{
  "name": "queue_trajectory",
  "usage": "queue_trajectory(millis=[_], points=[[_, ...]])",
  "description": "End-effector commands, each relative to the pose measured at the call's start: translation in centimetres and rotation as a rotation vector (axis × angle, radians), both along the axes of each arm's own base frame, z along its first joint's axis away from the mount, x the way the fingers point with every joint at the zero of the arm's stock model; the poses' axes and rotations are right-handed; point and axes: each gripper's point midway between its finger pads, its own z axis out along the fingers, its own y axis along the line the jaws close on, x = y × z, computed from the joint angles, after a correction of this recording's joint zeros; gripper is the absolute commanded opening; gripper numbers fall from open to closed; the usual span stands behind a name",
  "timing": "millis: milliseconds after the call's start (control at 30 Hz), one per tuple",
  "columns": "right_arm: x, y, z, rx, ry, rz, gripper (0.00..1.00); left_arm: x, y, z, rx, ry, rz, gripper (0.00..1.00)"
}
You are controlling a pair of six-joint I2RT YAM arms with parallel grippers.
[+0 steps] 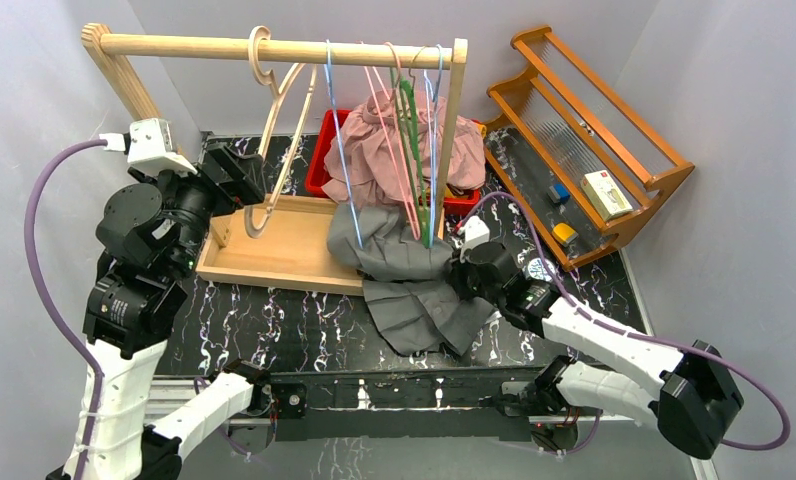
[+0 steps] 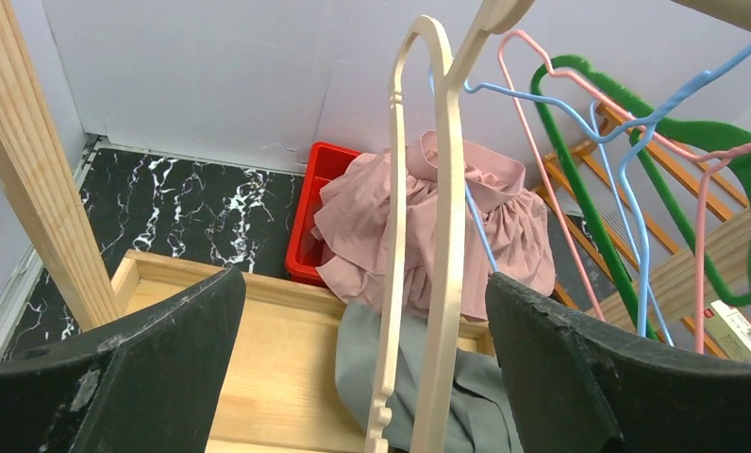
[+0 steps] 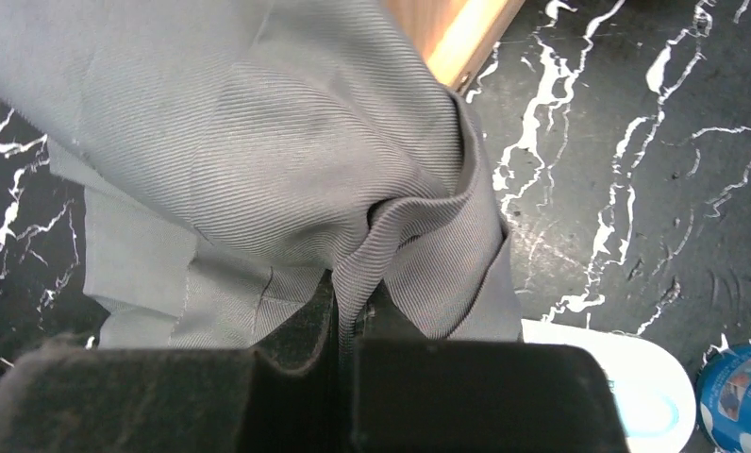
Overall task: Remove the skirt from the hanger
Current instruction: Pick up the skirt from the center of the board.
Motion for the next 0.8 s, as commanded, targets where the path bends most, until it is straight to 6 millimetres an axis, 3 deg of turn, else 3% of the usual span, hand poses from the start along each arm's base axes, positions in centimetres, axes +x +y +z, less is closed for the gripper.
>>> queue_trajectory(millis=[0, 167, 400, 533, 767], points=[[2.4, 1.2, 6.3, 0.178, -0.088, -0.049, 0.0, -0.8, 0.0, 1.7, -0.022, -0.048, -0.017, 0.98], [5.6, -3.0, 11.0, 0.231, -0.133, -0.22, 0.0, -1.3, 0.2, 2.1, -0.019, -0.059, -0.018, 0.98], [8.3, -6.3, 19.3, 0.278, -0.258, -0.299, 0.0, -1.1, -0.5, 1.7, -0.019, -0.047, -0.05, 0.98], [9.9, -7.0, 23.6, 0.328, -0.333, -0.313, 0.0, -1.5, 0.0, 1.4, -0.014, -0.049, -0.029, 0.98], [13.5, -6.5, 31.0, 0.394, -0.474, -0.291, 0.0, -2.7, 1.5, 0.8, -0.024, -0.066, 0.025, 0.98]])
